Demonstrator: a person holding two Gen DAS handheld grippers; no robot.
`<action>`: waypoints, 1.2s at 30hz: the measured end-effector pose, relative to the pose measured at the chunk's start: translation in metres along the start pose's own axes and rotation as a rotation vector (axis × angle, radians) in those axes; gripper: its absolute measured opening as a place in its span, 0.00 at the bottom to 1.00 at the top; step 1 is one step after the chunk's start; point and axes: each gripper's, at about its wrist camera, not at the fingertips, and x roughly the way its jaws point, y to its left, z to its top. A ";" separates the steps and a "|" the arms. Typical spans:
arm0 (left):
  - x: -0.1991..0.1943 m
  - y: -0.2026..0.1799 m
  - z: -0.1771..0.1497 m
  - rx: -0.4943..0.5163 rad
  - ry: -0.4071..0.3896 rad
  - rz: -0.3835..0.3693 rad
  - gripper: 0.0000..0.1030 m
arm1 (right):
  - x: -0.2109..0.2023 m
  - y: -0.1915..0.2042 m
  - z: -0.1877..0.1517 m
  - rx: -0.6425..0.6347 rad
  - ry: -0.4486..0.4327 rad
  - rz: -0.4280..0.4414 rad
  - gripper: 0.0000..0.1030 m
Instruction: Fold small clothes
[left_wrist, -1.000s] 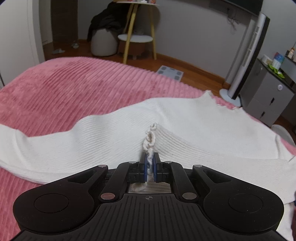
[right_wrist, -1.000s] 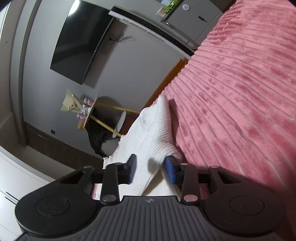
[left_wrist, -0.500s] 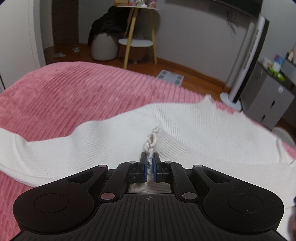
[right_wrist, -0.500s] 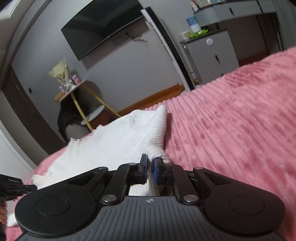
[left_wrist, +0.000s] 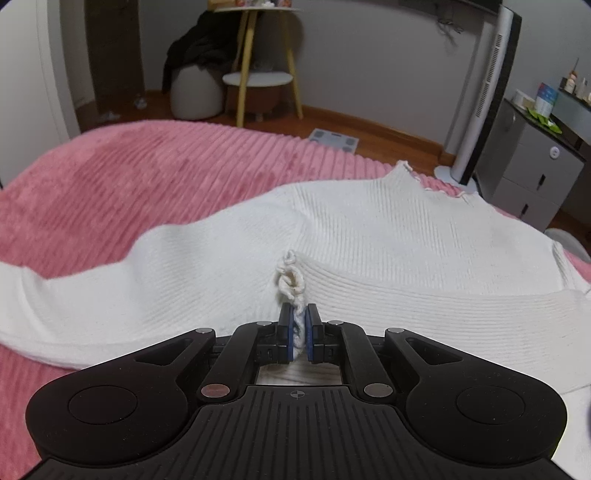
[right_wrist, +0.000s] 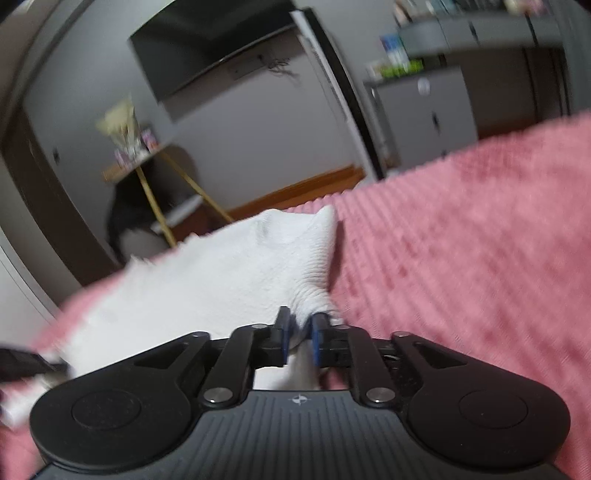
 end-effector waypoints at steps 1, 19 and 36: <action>0.001 0.000 0.000 -0.005 0.002 0.002 0.08 | 0.000 -0.002 0.000 0.018 0.001 0.020 0.15; 0.017 0.011 -0.006 -0.044 0.004 0.024 0.16 | 0.005 0.028 -0.013 -0.296 -0.043 -0.193 0.03; -0.018 0.027 -0.022 -0.065 -0.020 -0.052 0.44 | -0.025 0.039 0.005 -0.268 -0.091 -0.168 0.23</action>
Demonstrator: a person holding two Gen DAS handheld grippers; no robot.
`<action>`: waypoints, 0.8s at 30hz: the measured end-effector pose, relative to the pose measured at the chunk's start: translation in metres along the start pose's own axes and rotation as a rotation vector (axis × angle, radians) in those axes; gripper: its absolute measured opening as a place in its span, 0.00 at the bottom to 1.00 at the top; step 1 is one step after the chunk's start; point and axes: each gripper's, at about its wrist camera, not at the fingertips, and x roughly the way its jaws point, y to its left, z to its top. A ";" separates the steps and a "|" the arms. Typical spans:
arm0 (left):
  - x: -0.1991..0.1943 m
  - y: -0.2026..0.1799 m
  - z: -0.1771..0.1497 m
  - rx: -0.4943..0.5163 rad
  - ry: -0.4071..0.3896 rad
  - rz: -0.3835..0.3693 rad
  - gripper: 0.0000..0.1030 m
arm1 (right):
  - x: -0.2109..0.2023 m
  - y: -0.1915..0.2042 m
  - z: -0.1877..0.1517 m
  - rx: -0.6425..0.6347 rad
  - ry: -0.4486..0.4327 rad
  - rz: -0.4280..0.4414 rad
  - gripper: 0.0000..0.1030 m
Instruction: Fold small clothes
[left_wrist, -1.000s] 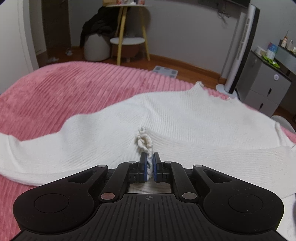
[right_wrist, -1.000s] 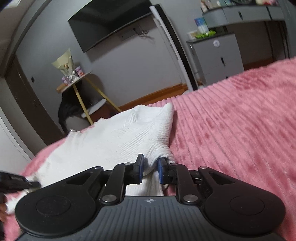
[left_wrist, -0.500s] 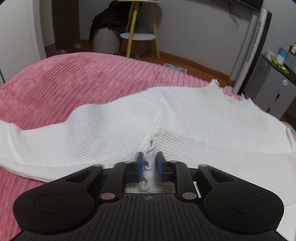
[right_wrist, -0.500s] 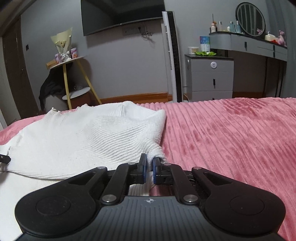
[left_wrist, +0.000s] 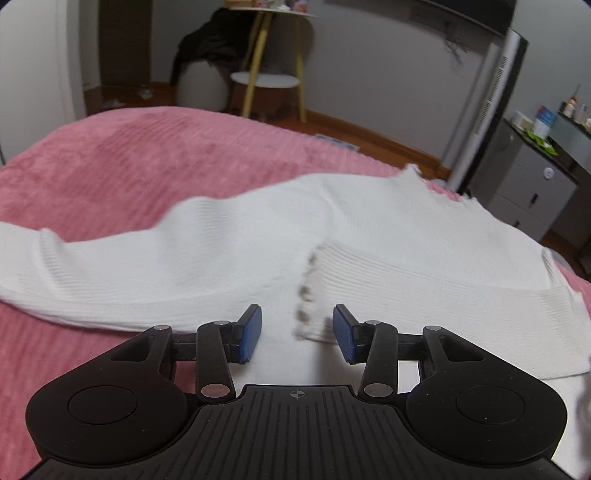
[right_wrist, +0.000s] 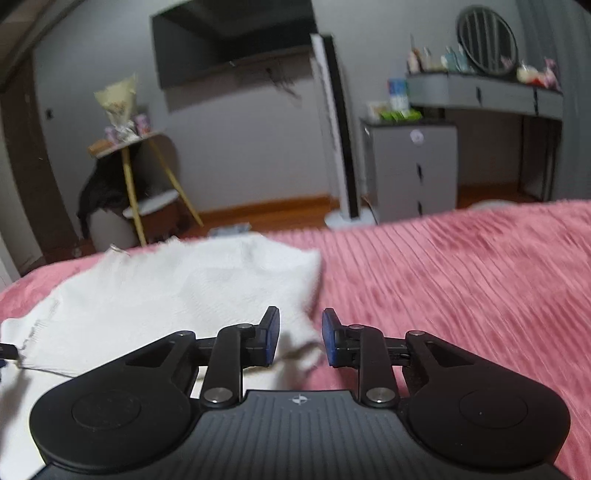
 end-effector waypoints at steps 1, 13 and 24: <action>0.006 -0.003 0.000 -0.012 0.014 -0.011 0.42 | -0.001 0.004 -0.003 -0.016 -0.023 0.015 0.23; 0.019 0.014 0.008 -0.102 -0.008 0.034 0.12 | 0.015 0.031 -0.022 -0.165 0.010 0.046 0.23; -0.047 0.181 0.015 -0.493 -0.132 0.297 0.48 | 0.012 0.031 -0.025 -0.165 0.011 0.053 0.31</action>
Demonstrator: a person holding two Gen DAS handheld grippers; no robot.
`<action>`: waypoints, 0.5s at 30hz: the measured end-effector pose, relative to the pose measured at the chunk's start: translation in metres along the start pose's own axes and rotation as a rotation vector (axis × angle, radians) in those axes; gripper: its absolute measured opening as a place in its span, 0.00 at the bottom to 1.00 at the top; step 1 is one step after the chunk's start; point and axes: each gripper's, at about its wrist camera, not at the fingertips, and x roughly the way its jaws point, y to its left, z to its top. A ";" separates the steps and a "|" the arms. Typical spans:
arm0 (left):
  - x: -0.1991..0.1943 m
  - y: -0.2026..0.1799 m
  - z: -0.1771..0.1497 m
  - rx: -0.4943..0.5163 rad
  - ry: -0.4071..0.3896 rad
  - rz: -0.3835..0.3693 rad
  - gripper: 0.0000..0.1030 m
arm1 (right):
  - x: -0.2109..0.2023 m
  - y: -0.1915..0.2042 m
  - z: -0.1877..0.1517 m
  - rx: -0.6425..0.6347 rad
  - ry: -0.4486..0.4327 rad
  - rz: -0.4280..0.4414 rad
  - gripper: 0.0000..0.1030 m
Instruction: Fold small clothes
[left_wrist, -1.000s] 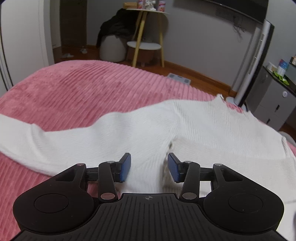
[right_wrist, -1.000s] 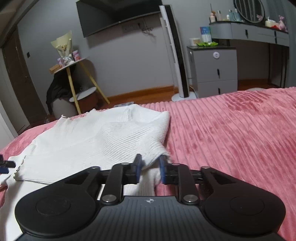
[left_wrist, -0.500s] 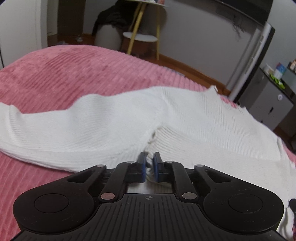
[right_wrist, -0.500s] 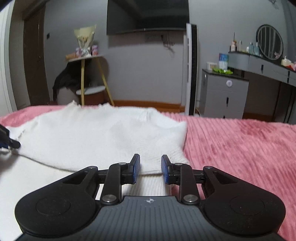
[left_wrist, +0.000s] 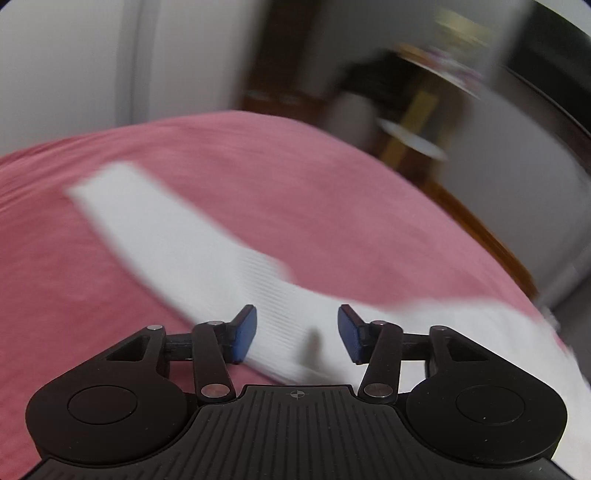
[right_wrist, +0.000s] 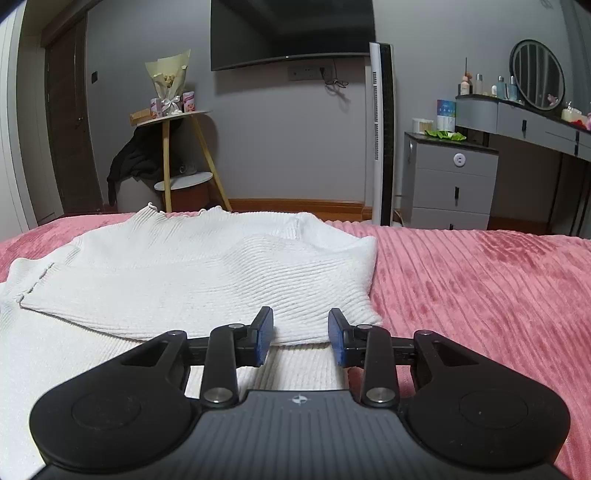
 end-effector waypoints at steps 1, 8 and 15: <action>0.003 0.020 0.010 -0.053 -0.008 0.034 0.46 | 0.000 0.001 0.000 -0.003 -0.001 0.000 0.32; 0.030 0.122 0.035 -0.400 -0.007 0.099 0.40 | 0.001 0.004 -0.002 -0.018 0.005 -0.011 0.34; 0.043 0.148 0.039 -0.584 -0.062 -0.007 0.38 | 0.005 0.011 -0.004 -0.050 0.013 -0.031 0.38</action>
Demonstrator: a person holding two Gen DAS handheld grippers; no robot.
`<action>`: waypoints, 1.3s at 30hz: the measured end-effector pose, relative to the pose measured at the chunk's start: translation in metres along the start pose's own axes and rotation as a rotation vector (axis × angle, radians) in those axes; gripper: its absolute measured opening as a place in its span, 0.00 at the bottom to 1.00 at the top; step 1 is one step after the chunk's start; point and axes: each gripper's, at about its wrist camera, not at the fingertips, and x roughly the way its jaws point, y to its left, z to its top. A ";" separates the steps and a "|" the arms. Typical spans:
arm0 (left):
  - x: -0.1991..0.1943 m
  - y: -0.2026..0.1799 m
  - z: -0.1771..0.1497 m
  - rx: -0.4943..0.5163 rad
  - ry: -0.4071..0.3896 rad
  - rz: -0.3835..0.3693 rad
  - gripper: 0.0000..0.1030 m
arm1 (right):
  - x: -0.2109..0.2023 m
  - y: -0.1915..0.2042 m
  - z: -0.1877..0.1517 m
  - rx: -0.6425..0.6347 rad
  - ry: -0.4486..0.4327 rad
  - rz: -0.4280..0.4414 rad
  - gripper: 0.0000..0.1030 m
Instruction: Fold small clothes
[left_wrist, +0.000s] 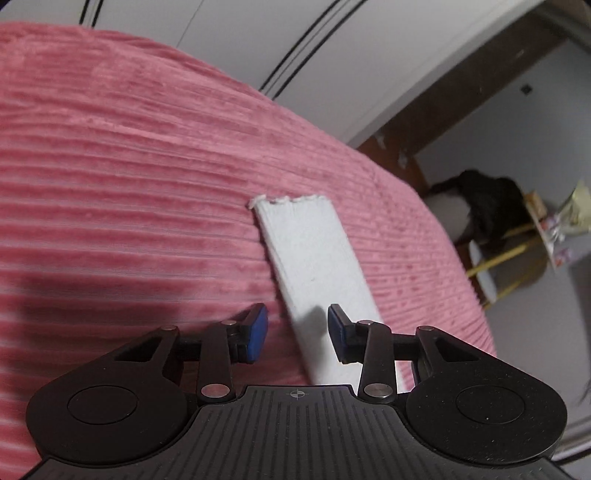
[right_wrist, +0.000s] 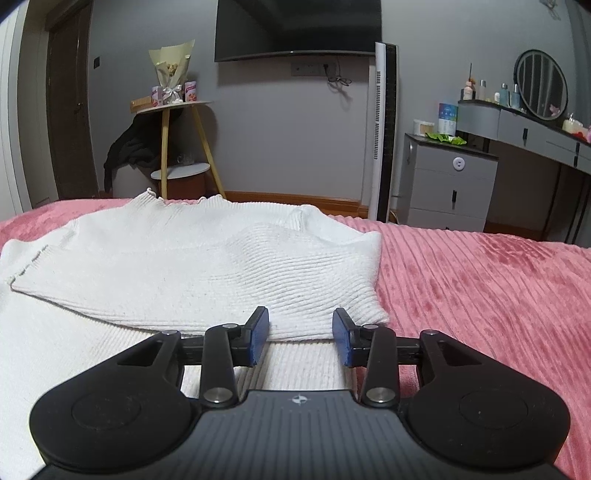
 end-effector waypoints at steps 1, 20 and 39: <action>0.001 -0.001 0.000 0.000 -0.010 -0.014 0.38 | 0.000 0.002 0.000 -0.008 0.001 0.000 0.40; -0.089 -0.134 -0.108 0.735 -0.117 -0.258 0.08 | -0.005 -0.007 0.002 0.032 -0.014 0.019 0.41; -0.157 -0.111 -0.298 1.118 -0.002 -0.141 0.53 | -0.005 -0.019 0.004 0.118 0.011 0.090 0.41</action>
